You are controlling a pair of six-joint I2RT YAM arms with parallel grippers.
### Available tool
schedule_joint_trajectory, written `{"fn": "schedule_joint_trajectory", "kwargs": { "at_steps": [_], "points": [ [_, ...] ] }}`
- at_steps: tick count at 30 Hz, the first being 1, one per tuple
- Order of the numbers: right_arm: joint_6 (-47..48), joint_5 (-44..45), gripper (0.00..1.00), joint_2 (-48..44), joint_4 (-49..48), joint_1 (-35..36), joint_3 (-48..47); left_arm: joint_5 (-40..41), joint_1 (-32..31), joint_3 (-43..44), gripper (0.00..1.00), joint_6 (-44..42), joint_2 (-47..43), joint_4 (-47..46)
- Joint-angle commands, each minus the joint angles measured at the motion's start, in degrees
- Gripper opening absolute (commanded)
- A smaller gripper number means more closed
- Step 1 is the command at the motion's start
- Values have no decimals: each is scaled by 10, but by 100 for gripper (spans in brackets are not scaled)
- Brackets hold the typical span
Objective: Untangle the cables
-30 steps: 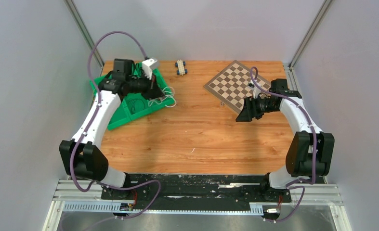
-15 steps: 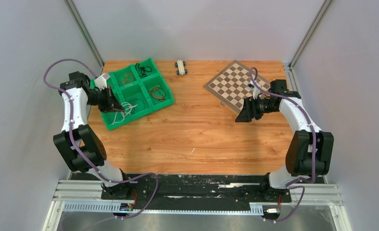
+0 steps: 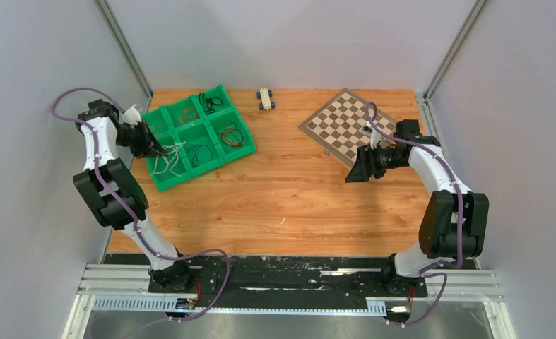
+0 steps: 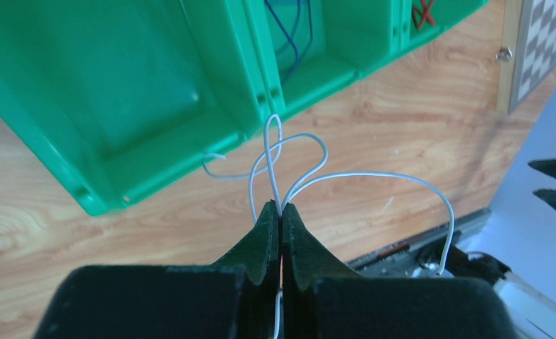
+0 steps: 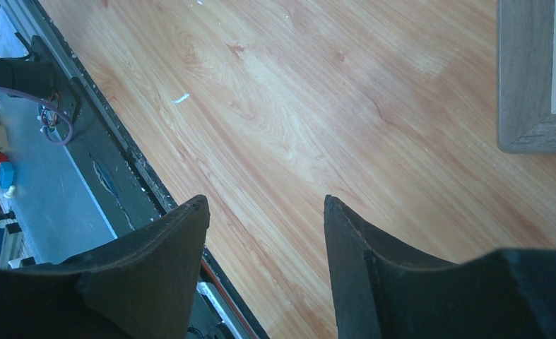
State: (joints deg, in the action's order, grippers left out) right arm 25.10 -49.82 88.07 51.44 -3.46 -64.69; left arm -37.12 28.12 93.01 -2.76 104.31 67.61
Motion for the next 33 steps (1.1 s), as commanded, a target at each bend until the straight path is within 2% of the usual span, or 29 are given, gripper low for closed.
{"fn": "schedule_joint_trajectory", "kwargs": {
  "at_steps": [1,9,21,26,33],
  "points": [
    [1,1,60,-5,-12,-1,-7,26,4,64,0,24,43,-68],
    [11,16,60,1,-1,-1,-8,77,2,128,0,-7,128,-115],
    [17,21,60,-4,0,-1,3,169,-21,72,0,-93,121,-197],
    [19,27,60,-10,1,1,5,200,-56,56,0,-90,128,-213],
    [24,36,60,-29,5,1,18,236,-84,54,0,-34,152,-230]
  ]
}}
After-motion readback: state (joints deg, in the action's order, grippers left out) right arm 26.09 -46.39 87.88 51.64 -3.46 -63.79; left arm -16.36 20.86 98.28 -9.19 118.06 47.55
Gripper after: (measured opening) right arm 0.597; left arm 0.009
